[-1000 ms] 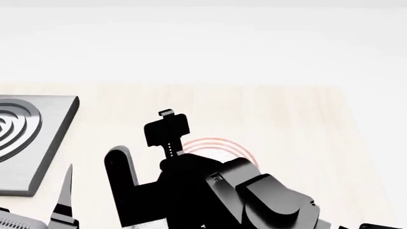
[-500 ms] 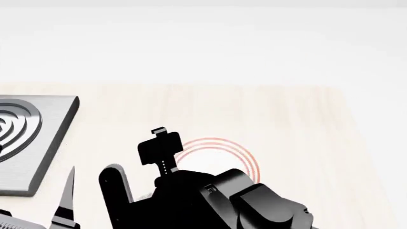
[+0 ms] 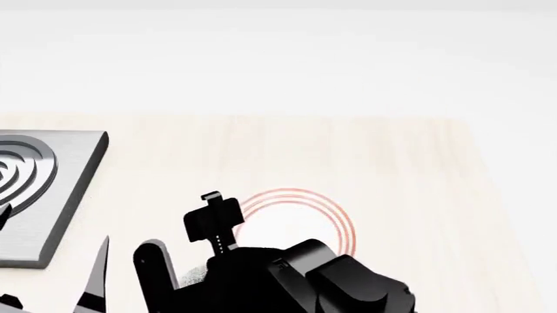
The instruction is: Pick the akita bowl between the plate and the ramekin and place it on the plate.
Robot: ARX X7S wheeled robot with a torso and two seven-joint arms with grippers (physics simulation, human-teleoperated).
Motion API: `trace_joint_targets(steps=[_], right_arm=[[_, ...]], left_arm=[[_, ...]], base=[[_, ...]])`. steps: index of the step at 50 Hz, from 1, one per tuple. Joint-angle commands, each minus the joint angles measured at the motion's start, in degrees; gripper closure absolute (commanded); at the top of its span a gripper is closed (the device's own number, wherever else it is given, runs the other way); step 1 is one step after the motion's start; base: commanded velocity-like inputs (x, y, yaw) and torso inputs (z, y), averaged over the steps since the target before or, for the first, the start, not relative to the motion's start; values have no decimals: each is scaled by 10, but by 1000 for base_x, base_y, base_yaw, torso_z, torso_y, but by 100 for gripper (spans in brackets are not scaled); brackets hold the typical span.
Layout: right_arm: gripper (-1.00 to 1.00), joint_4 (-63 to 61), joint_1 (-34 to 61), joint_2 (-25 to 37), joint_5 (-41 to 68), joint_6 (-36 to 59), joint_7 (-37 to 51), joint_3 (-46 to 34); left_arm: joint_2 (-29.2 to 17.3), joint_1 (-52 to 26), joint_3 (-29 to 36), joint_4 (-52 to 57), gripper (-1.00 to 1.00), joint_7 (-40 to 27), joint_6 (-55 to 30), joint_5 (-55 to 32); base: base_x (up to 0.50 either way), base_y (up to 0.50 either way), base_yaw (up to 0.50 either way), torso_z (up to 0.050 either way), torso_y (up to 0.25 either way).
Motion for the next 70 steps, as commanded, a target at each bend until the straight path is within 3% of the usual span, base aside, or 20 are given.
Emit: trace_joint_targets(steps=[1, 32, 40, 59, 70], right_arm=[[-100, -8, -9, -3, -3, -13, -30, 2], [-100, -9, -20, 3, 1, 0, -58, -17], [-100, 47, -23, -17, -12, -27, -24, -10], [-100, 14, -34, -15, 7, -26, -55, -19], [-100, 88, -40, -34, -2, -59, -31, -17]], left_arm=[[9, 7, -10, -12, -100, 22, 14, 4], [6, 5, -6, -8, -100, 20, 11, 4], [6, 4, -5, -12, -100, 19, 12, 4], [4, 5, -7, -11, -100, 19, 13, -1], [3, 7, -6, -11, -100, 18, 15, -1]], base=[[0, 0, 0, 0, 0], [0, 0, 0, 0, 0], [0, 0, 0, 0, 0], [0, 0, 0, 0, 0], [0, 0, 0, 0, 0]])
